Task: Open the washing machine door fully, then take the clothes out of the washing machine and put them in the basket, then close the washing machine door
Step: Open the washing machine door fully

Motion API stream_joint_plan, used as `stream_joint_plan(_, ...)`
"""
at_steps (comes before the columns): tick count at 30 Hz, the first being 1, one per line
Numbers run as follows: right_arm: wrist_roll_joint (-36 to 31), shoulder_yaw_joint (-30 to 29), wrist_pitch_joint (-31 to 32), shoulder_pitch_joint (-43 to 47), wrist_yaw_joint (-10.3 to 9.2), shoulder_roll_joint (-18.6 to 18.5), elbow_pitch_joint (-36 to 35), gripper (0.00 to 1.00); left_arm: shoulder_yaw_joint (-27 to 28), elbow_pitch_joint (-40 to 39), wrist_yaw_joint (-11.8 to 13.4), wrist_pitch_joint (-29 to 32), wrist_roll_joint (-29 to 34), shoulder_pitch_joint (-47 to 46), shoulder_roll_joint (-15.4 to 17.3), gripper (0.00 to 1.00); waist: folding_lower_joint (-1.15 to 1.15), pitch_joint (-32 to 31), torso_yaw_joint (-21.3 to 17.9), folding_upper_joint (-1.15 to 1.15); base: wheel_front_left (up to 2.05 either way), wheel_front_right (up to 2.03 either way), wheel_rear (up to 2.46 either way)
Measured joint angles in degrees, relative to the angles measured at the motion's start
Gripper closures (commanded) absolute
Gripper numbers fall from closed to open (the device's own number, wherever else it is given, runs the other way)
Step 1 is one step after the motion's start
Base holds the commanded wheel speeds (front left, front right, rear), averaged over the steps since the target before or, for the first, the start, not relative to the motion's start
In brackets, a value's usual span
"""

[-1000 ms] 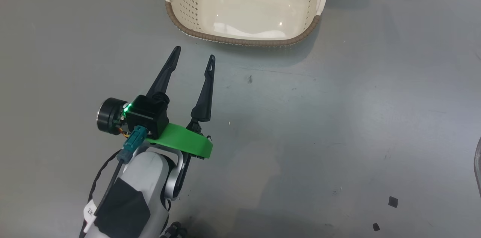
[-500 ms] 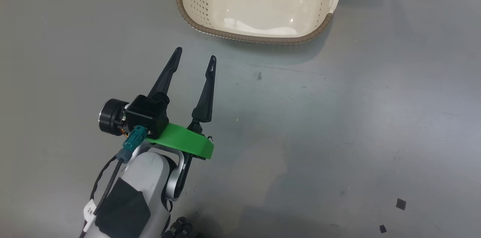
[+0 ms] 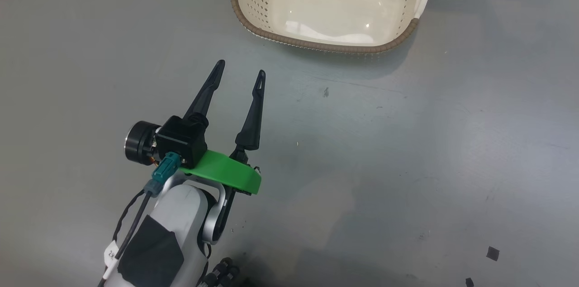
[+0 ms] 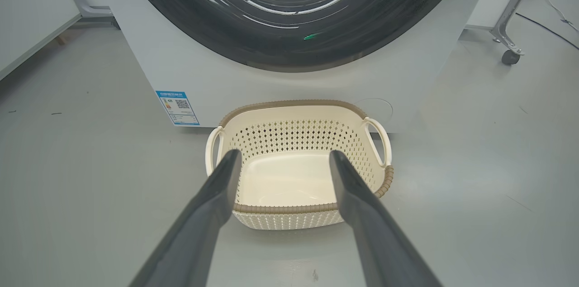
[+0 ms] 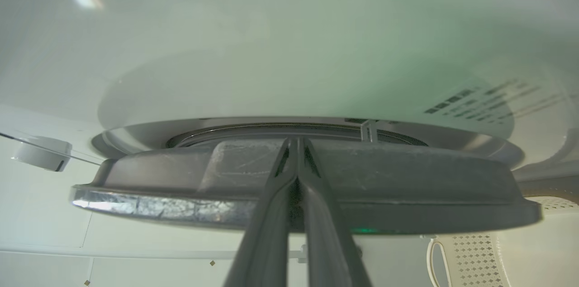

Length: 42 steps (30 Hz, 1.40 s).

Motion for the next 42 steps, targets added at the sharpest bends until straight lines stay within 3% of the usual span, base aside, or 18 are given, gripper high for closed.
stream_joint_plan(16,3.6,-2.9,4.3,-3.6,-0.01,-0.8,7.3,1.0,-1.3,0.0,0.0,0.0,-0.3,0.0,-0.1,0.0,0.0,-0.2,1.1,0.0,0.0,0.0,0.0)
stream_joint_plan(42,4.1,-3.4,8.9,-6.4,-0.08,-1.6,17.3,1.0,-0.2,0.3,0.0,0.0,-0.2,0.1,-0.1,0.0,0.0,-1.7,1.4,0.0,0.0,0.0,0.0)
